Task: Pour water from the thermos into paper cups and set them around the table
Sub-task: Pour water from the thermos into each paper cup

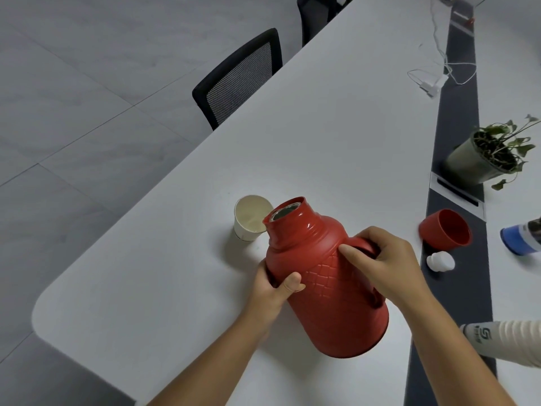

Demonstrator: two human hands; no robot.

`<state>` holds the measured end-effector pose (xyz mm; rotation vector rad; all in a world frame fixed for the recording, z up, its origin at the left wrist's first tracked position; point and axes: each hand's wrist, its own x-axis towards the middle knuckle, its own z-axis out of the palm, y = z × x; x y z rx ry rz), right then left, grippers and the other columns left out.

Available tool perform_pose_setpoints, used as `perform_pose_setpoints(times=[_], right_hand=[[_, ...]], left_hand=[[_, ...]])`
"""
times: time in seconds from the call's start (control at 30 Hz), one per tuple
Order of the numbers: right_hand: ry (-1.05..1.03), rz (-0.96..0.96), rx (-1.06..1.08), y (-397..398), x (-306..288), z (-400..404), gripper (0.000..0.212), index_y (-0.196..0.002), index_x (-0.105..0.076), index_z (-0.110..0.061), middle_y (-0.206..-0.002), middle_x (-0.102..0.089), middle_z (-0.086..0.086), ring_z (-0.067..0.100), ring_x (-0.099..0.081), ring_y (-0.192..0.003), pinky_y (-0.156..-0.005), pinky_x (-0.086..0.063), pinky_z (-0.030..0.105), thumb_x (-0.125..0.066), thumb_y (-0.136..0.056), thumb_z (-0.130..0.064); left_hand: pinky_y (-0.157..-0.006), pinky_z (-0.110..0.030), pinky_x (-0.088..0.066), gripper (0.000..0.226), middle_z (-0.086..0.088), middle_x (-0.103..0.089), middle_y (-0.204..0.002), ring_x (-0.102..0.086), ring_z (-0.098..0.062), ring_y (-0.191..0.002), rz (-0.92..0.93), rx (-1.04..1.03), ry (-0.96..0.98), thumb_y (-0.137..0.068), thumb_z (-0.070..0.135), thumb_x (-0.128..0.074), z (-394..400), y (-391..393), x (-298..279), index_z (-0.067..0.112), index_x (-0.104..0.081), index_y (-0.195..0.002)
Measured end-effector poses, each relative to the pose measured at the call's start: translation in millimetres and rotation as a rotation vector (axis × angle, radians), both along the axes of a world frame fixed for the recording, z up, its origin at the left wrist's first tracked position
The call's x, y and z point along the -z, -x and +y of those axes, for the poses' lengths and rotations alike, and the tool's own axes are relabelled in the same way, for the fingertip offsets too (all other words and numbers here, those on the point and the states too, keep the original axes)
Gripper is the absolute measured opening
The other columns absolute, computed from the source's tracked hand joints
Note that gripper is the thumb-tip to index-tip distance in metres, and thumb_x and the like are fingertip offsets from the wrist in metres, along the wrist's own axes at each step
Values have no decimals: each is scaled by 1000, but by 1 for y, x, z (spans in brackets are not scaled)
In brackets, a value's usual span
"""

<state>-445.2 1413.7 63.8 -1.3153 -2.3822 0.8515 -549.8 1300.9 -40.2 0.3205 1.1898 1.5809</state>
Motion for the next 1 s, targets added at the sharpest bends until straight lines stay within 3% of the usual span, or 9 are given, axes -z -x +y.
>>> perform_pose_setpoints(times=[0.3, 0.47, 0.63, 1.0], right_hand=[[-5, -4, -9, -1, -1, 0, 24, -61, -52, -33, -62, -57, -14, -12, -53, -65, -56, -38, 3, -68, -74, -22], [-2, -11, -3, -1, -2, 0, 22, -61, -52, -34, -63, -58, -14, 1, -54, -60, -55, -38, 3, -68, -74, -25], [3, -11, -12, 0, -4, 1, 22, -61, -52, -33, -63, -58, -14, 2, -54, -62, -55, -38, 4, -68, -74, -25], [11, -30, -15, 1, -6, -1, 22, -62, -51, -34, -64, -57, -14, 2, -54, -63, -55, -39, 3, -67, -74, -26]], left_hand=[[-54, -9, -48, 109, 0, -60, -88, -66, 0, -58, 3, 3, 3, -13, 75, -73, -1, -1, -3, 17, -46, -102], [-55, -9, -49, 121, -1, -59, -89, -65, 1, -58, -3, -18, -7, -14, 74, -75, 0, -2, -2, 8, -43, -110], [-55, -9, -49, 105, 0, -59, -90, -64, 2, -59, -23, -9, -13, -15, 73, -75, 1, -3, -1, 19, -47, -100], [-55, -9, -49, 103, 0, -61, -88, -65, 2, -58, -31, -18, -3, -15, 75, -74, -1, -6, 1, 20, -48, -98]])
